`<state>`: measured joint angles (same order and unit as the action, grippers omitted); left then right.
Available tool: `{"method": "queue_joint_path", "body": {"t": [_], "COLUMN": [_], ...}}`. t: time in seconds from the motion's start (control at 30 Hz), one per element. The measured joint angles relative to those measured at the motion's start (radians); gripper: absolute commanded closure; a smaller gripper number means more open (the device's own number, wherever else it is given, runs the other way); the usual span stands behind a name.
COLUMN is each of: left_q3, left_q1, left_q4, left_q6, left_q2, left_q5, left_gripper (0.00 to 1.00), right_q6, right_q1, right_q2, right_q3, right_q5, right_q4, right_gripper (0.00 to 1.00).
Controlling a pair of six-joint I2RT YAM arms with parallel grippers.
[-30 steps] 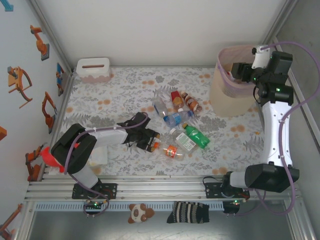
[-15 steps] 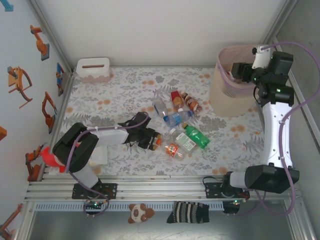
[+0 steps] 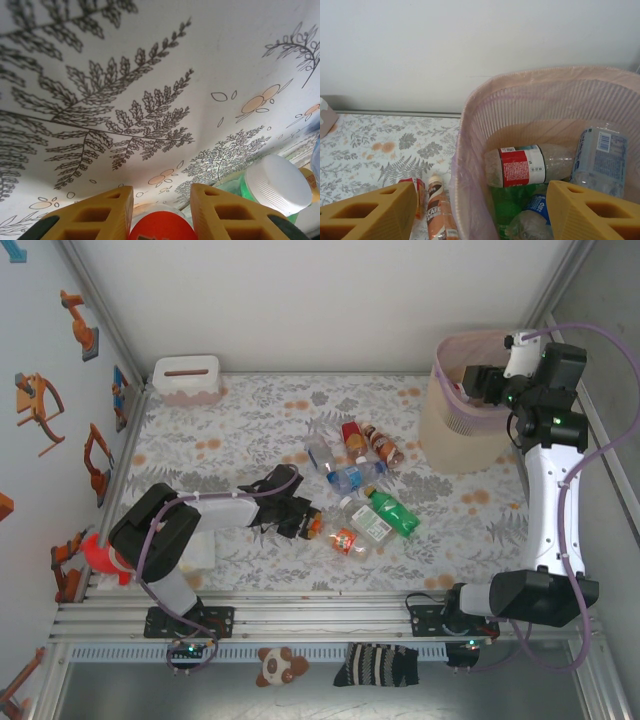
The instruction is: Put the plastic bottles in the bin
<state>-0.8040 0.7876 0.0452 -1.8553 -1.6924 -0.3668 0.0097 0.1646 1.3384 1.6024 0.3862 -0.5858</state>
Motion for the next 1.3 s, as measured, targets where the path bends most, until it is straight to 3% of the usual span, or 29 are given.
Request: {"method": "queue_joint_path", "body": {"t": [0.17, 0.33, 0.53, 0.77, 0.87, 1.1, 1.3], "left_q3": [-0.002, -0.076, -0.245, -0.335, -0.343, -0.380, -0.395], "left_q1": [-0.019, -0.077, -0.140, -0.204, -0.227, -0.257, -0.257], "left_q4": [0.026, 0.148, 0.280, 0.314, 0.294, 0.201, 0.061], "left_q6": [0.043, 0.195, 0.491, 0.877, 1.028, 1.311, 1.460], "left_q2": [0.020, 0.085, 0.183, 0.265, 0.299, 0.349, 0.397], "left_q5": [0.008, 0.040, 0.087, 0.079, 0.044, -0.078, -0.215], "left_gripper": [0.73, 0.73, 0.76, 0.81, 0.87, 0.86, 0.90], "right_q6": [0.019, 0.037, 0.045, 0.047, 0.048, 0.056, 0.046], "right_q1": [0.000, -0.011, -0.072, -0.205, -0.273, -0.407, -0.497], "right_q2": [-0.009, -0.027, -0.035, -0.029, -0.021, 0.004, 0.022], "right_q3": [-0.008, -0.019, -0.035, -0.072, -0.097, -0.196, -0.261], "right_q5": [0.024, 0.066, 0.142, 0.259, 0.296, 0.404, 0.520], "right_q4": [0.007, 0.021, 0.040, 0.090, 0.126, 0.273, 0.378], "right_gripper": [0.32, 0.33, 0.33, 0.33, 0.33, 0.32, 0.29]}}
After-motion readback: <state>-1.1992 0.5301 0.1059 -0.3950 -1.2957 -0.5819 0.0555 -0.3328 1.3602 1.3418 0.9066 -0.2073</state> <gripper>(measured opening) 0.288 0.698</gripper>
